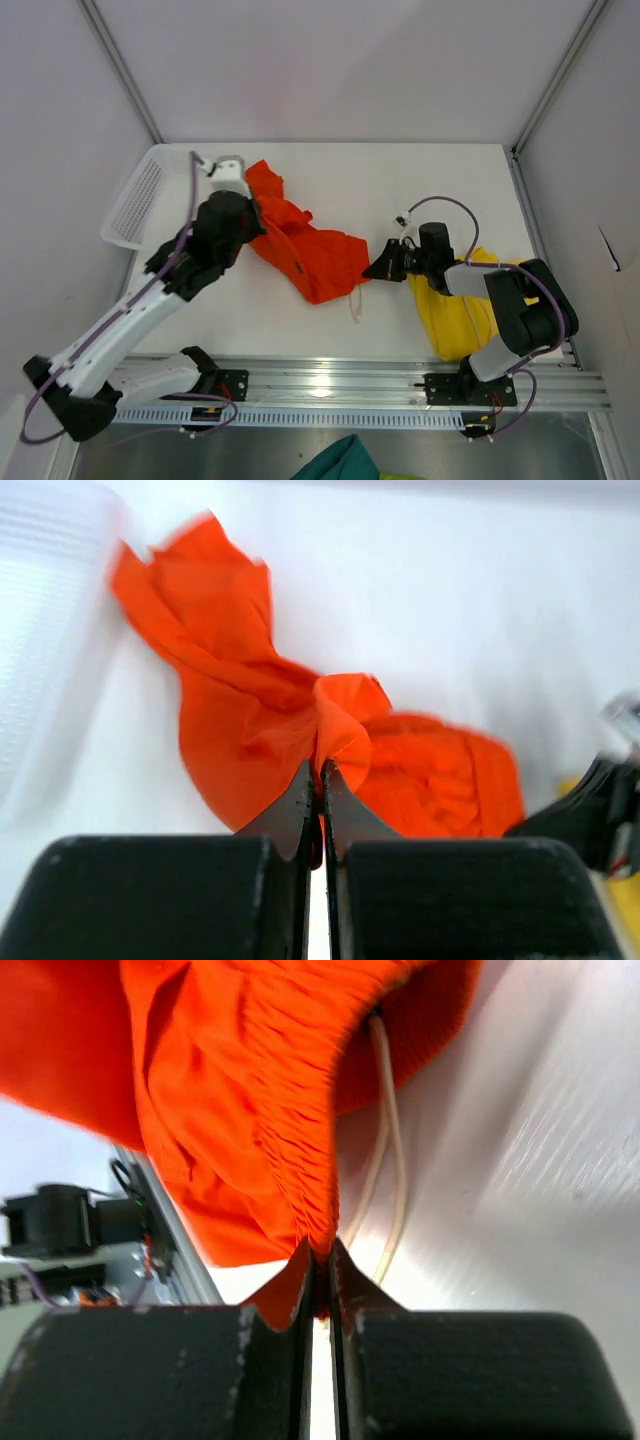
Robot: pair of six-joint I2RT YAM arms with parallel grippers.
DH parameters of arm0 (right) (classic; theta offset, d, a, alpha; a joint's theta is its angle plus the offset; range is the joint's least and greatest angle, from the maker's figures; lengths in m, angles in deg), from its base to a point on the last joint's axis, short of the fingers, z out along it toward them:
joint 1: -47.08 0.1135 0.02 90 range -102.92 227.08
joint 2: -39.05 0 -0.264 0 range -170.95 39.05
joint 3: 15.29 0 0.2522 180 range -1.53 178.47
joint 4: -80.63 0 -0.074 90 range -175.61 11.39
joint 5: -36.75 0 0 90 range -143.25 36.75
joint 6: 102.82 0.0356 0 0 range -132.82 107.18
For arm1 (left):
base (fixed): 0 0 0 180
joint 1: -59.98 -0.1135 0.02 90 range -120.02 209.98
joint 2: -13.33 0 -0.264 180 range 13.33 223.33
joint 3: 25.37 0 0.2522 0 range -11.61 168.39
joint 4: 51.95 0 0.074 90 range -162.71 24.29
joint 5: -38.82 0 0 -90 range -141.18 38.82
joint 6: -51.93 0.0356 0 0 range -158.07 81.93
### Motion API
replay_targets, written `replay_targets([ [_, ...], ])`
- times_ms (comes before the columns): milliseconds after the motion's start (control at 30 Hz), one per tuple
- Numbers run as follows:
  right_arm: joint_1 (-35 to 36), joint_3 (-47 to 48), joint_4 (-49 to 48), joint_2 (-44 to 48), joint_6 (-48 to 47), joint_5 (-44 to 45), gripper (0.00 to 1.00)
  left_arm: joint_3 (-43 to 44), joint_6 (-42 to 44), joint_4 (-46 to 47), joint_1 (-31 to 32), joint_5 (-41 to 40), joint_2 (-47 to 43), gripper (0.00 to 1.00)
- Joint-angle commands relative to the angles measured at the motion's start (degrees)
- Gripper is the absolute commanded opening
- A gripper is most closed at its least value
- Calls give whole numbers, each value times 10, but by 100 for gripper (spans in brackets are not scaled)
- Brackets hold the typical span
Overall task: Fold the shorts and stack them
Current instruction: Flatten the shorts out
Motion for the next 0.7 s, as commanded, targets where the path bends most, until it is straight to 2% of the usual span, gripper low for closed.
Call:
replay_targets([
  [0,0,-23,-33,51,75,-34,0,38,-56,-66,-15,-17,-81,0],
  [100,11,5,48,109,106,-24,0,84,-63,-116,-19,-68,-123,0],
  [133,11,22,147,127,102,-10,0,93,-64,-124,-20,-78,-131,0],
  [233,13,87,302,202,94,20,0,153,-58,-152,-22,-105,-154,0],
  [333,6,131,380,217,121,-1,0,181,-52,-174,-23,-125,-159,0],
  [500,-4,167,393,170,141,-20,3,204,-49,-184,-23,-153,-171,0],
  [667,4,152,336,108,153,-61,4,211,-53,-203,-23,-192,-178,0],
])
